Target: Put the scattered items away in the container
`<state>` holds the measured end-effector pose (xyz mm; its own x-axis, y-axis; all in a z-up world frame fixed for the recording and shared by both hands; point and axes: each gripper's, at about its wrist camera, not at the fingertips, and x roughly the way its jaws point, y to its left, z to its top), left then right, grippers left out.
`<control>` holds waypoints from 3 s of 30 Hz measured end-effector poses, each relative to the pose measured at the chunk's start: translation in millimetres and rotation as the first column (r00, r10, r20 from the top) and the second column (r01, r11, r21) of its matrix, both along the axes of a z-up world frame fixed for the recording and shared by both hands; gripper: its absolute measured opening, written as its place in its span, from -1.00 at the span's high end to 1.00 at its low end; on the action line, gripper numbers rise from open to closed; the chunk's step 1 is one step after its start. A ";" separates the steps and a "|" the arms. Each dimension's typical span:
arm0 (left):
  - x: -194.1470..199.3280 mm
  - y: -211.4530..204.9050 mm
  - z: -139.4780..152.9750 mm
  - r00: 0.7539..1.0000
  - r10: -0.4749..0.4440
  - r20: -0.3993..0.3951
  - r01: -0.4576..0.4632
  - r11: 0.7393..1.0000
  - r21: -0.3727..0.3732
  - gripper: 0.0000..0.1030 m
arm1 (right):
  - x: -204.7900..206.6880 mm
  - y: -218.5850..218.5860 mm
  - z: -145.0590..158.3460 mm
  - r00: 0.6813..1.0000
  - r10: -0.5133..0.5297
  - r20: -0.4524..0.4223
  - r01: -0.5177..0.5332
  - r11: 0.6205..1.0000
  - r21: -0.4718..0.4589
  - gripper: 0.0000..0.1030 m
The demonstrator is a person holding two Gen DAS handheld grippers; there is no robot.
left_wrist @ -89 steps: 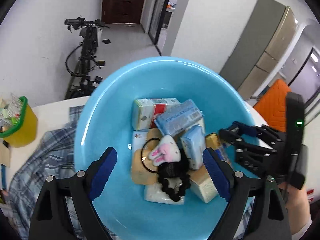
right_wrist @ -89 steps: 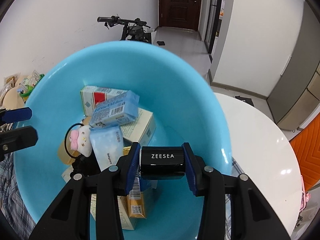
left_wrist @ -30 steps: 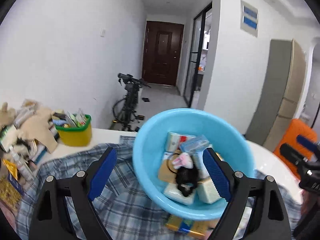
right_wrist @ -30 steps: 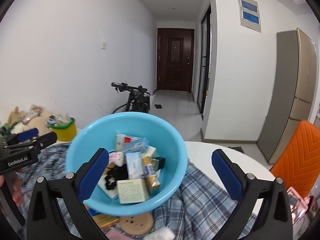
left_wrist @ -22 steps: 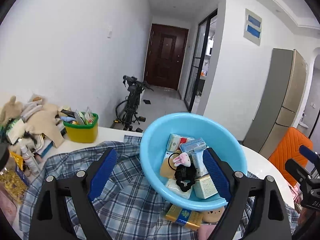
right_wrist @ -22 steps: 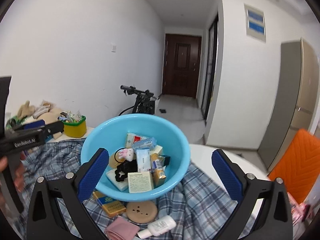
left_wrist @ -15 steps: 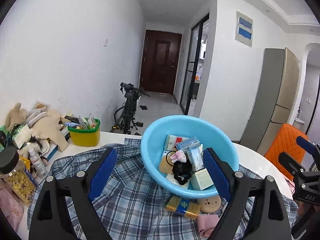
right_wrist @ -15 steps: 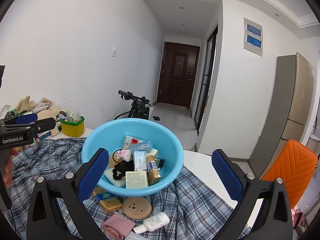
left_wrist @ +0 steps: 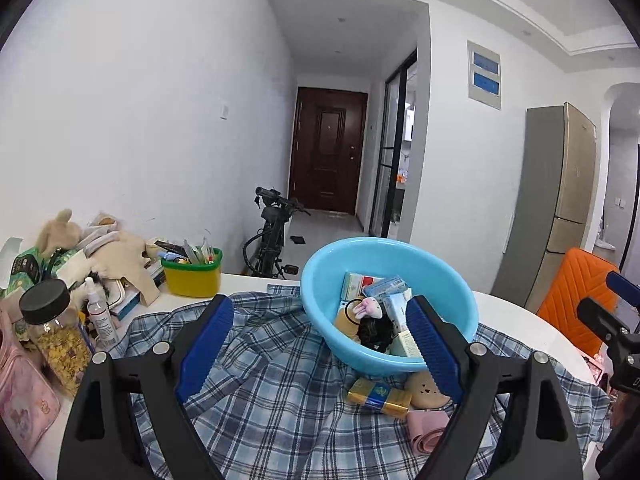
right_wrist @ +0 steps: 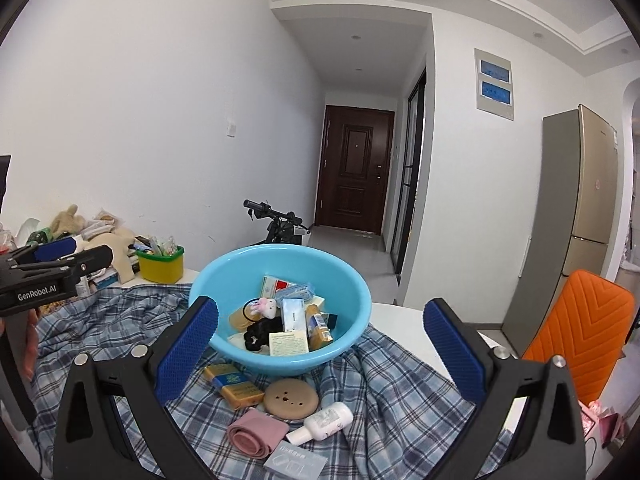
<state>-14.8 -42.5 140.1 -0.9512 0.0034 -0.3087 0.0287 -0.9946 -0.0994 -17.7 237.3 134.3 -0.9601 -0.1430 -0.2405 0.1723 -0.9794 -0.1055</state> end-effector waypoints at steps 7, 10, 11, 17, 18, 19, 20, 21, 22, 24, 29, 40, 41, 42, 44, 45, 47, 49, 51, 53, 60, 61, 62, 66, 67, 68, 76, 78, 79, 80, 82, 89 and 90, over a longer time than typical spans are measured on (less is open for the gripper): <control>9.0 8.4 -11.2 1.000 -0.016 0.004 0.016 0.999 -0.029 -0.75 | 10.0 -2.6 -8.5 1.000 -0.008 -0.015 0.008 1.000 -0.017 -0.99; 12.4 13.1 -19.8 0.999 -0.031 0.015 0.032 0.999 -0.044 -0.75 | 12.0 -3.1 -18.2 1.000 -0.013 -0.010 0.013 1.000 -0.023 -0.99; 13.0 14.0 -22.7 0.999 -0.040 0.019 0.041 0.998 -0.043 -0.75 | 12.0 -3.6 -22.3 1.000 -0.014 -0.006 0.014 1.000 -0.023 -0.99; 8.0 27.9 -55.6 0.995 -0.052 0.084 0.058 0.996 -0.070 -0.75 | 4.5 -1.4 -52.3 0.998 0.002 0.058 0.001 0.998 -0.055 -0.99; 7.0 30.4 -63.0 0.994 -0.057 0.095 0.064 0.995 -0.071 -0.75 | 4.6 -0.8 -57.7 0.998 -0.001 0.065 0.005 0.998 -0.062 -0.99; 6.4 32.2 -68.2 0.993 -0.059 0.102 0.067 0.995 -0.073 -0.75 | 5.1 -0.4 -62.2 0.998 -0.003 0.069 0.007 0.998 -0.065 -0.99; 5.5 33.8 -74.1 0.992 -0.061 0.112 0.070 0.995 -0.076 -0.75 | 5.7 -0.4 -65.6 0.997 -0.008 0.071 0.012 0.998 -0.064 -0.99; 5.0 35.2 -78.4 0.991 -0.062 0.120 0.072 0.995 -0.074 -0.75 | 7.5 -0.5 -69.4 0.998 -0.011 0.068 0.016 0.998 -0.064 -0.99; 4.8 35.6 -82.2 0.990 -0.064 0.125 0.073 0.995 -0.069 -0.75 | 9.3 -0.2 -72.4 0.998 -0.011 0.063 0.016 0.998 -0.067 -0.99; 5.6 36.4 -89.6 0.990 -0.073 0.119 0.080 0.995 -0.062 -0.75 | 12.0 0.4 -78.2 0.998 -0.019 0.052 0.023 0.997 -0.073 -0.99; 11.9 39.1 -105.7 0.996 -0.049 0.074 0.055 0.996 -0.075 -0.75 | 13.5 -0.1 -94.1 0.998 -0.040 0.057 0.044 0.996 -0.080 -0.99; 23.0 34.8 -125.5 0.998 -0.062 0.027 0.063 0.998 -0.019 -0.75 | 12.5 -14.5 -121.9 0.999 -0.048 0.024 0.049 0.997 -0.055 -0.99; 24.0 34.1 -125.6 0.998 -0.060 0.019 0.060 0.998 -0.011 -0.75 | 10.9 -15.2 -124.0 0.998 -0.049 0.030 0.051 0.997 -0.054 -0.99; 24.9 33.5 -126.3 0.999 -0.053 0.012 0.053 0.999 -0.001 -0.75 | 9.4 -15.7 -126.4 0.998 -0.053 0.036 0.054 0.997 -0.051 -0.99; 24.0 33.3 -126.6 0.999 -0.050 0.008 0.050 0.999 0.004 -0.75 | 7.9 -15.5 -130.4 0.998 -0.058 0.037 0.059 0.997 -0.048 -0.99; 23.2 33.9 -126.9 0.999 -0.050 0.007 0.050 0.999 0.000 -0.75 | 7.5 -14.9 -131.4 0.998 -0.058 0.035 0.060 0.997 -0.048 -0.99; 22.6 35.6 -128.8 0.999 -0.041 0.003 0.041 0.999 -0.017 -0.75 | 6.9 -14.2 -133.4 0.998 -0.060 0.033 0.062 0.997 -0.048 -0.99; 22.1 36.1 -130.7 0.999 -0.038 0.001 0.038 0.999 -0.027 -0.75 | 5.6 -13.7 -135.6 0.998 -0.061 0.035 0.063 0.997 -0.049 -0.99; 20.4 35.9 -132.5 0.999 -0.031 0.013 0.031 0.999 -0.035 -0.75 | 4.5 -13.9 -138.0 0.997 -0.062 0.038 0.064 0.997 -0.047 -0.99; 21.3 34.7 -134.2 1.000 -0.019 0.005 0.019 0.999 -0.033 -0.75 | 3.2 -15.2 -141.2 0.997 -0.064 0.045 0.066 0.997 -0.041 -0.99; 21.1 35.4 -137.2 1.000 -0.022 -0.006 0.021 0.998 -0.058 -0.75 | -0.2 -13.1 -142.0 0.996 -0.061 0.072 0.065 0.997 -0.050 -0.99; 21.5 36.7 -137.2 1.000 -0.017 -0.011 0.017 0.998 -0.065 -0.75 | -1.1 -12.3 -142.3 0.995 -0.067 0.079 0.072 0.996 -0.054 -0.99; 22.6 38.0 -137.3 1.000 -0.012 -0.015 0.011 0.997 -0.073 -0.75 | -1.7 -11.0 -142.3 0.994 -0.072 0.083 0.077 0.995 -0.060 -0.99; 22.9 42.8 -138.0 1.000 -0.011 -0.024 0.008 0.995 -0.096 -0.75 | -1.9 -1.6 -141.9 0.990 -0.107 0.089 0.116 0.988 -0.099 -0.99; 23.0 42.3 -138.4 1.000 -0.009 -0.026 0.006 0.996 -0.093 -0.75 | 0.5 -0.8 -141.1 0.989 -0.124 0.076 0.131 0.986 -0.102 -0.99; 23.5 42.0 -138.5 1.000 -0.008 -0.027 0.006 0.996 -0.091 -0.75 | 2.1 -0.8 -140.7 0.989 -0.132 0.068 0.139 0.985 -0.100 -0.99; 23.4 41.4 -138.8 1.000 -0.009 -0.025 0.007 0.996 -0.091 -0.75 | 0.5 -3.2 -140.9 0.991 -0.110 0.073 0.117 0.989 -0.093 -0.99; 23.5 41.3 -138.8 1.000 -0.009 -0.026 0.007 0.996 -0.091 -0.75 | 0.3 -3.2 -141.1 0.991 -0.111 0.073 0.117 0.989 -0.093 -0.99; 23.6 41.3 -138.7 1.000 -0.009 -0.026 0.007 0.996 -0.091 -0.75 | 0.4 -3.0 -141.1 0.991 -0.111 0.073 0.117 0.989 -0.093 -0.99; 23.6 41.3 -138.7 1.000 -0.009 -0.026 0.007 0.996 -0.091 -0.75 | 0.5 -2.9 -141.1 0.991 -0.110 0.073 0.117 0.989 -0.094 -0.99; 23.6 41.3 -138.6 1.000 -0.009 -0.026 0.007 0.996 -0.091 -0.75 | 0.5 -2.8 -141.0 0.991 -0.110 0.073 0.117 0.989 -0.093 -0.99; 24.2 40.5 -139.3 1.000 -0.004 -0.026 0.002 0.996 -0.091 -0.75 | 0.5 -2.5 -140.9 0.991 -0.110 0.073 0.117 0.989 -0.094 -0.99; 24.2 40.2 -139.5 1.000 0.001 -0.026 -0.003 0.996 -0.092 -0.75 | 0.5 -2.6 -140.9 0.991 -0.110 0.073 0.117 0.989 -0.093 -0.99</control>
